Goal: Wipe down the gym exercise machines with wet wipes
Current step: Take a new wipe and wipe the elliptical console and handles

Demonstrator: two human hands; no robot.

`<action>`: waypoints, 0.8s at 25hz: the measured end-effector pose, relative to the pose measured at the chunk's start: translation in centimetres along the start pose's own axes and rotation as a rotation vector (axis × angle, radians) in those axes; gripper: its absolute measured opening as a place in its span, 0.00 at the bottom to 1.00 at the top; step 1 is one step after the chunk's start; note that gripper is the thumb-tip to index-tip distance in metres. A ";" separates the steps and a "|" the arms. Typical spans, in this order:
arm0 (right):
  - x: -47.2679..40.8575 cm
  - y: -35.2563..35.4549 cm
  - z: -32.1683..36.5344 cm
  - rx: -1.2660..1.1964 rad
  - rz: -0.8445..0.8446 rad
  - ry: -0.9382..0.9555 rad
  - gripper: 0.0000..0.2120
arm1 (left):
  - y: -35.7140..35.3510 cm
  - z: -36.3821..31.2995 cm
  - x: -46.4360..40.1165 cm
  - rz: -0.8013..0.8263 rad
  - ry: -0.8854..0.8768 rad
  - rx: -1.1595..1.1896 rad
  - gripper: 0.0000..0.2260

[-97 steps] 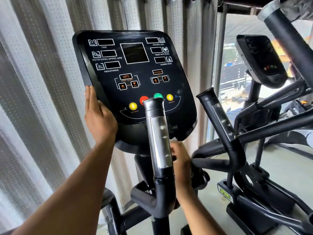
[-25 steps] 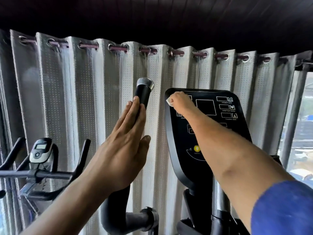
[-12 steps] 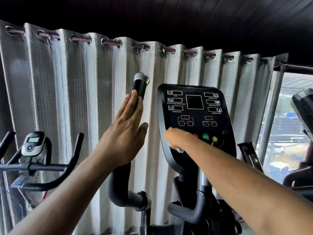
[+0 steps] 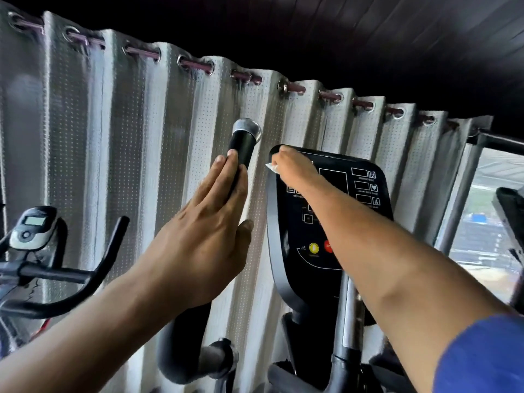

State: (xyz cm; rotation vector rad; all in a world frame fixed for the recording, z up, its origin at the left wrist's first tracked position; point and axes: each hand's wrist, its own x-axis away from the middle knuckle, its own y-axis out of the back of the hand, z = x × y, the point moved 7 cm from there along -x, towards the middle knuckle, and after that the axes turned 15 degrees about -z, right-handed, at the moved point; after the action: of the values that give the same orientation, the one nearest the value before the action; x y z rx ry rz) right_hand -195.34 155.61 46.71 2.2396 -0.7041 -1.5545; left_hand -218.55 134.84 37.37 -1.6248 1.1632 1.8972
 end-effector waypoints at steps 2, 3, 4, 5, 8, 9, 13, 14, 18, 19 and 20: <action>-2.2 -2.3 -0.2 0.068 -0.010 0.046 0.09 | 0.1 -0.2 0.2 -0.006 0.015 -0.002 0.34; -3.1 -3.1 0.0 0.079 -0.014 0.083 0.10 | 0.2 -0.2 0.3 -0.008 0.028 -0.001 0.33; -3.7 -3.8 0.1 0.086 -0.002 0.118 0.09 | 0.3 -0.3 0.3 -0.010 0.037 0.002 0.33; -4.0 -4.6 0.2 0.098 0.015 0.147 0.08 | 0.3 -0.5 0.2 -0.014 0.035 0.007 0.33; -4.7 -6.6 0.7 0.125 0.064 0.153 0.08 | 0.2 -0.3 0.1 -0.021 0.036 0.000 0.32; -4.8 -7.2 0.8 0.118 0.086 0.151 0.09 | 0.2 -0.3 0.1 -0.018 0.044 -0.002 0.32; -2.8 -8.8 1.7 0.084 0.206 0.156 0.10 | 0.0 -0.1 0.2 0.006 0.055 0.032 0.32; -1.8 -9.0 2.0 0.080 0.218 0.165 0.10 | -0.2 0.0 0.1 0.006 0.055 0.031 0.32; 2.7 -9.4 4.2 0.067 0.270 0.232 0.10 | -0.2 0.1 0.0 0.026 0.073 0.026 0.33; 3.9 -9.4 4.8 0.062 0.274 0.253 0.09 | -0.1 0.0 0.0 0.032 0.072 0.027 0.33; 5.2 -9.2 5.5 0.065 0.284 0.275 0.08 | 0.0 -0.1 -0.1 0.038 0.070 0.033 0.33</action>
State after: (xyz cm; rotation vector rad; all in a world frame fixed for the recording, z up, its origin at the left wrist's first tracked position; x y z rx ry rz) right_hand -197.04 160.30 35.93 2.2234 -0.9502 -1.0807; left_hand -218.48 134.77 37.45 -1.6748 1.2552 1.8481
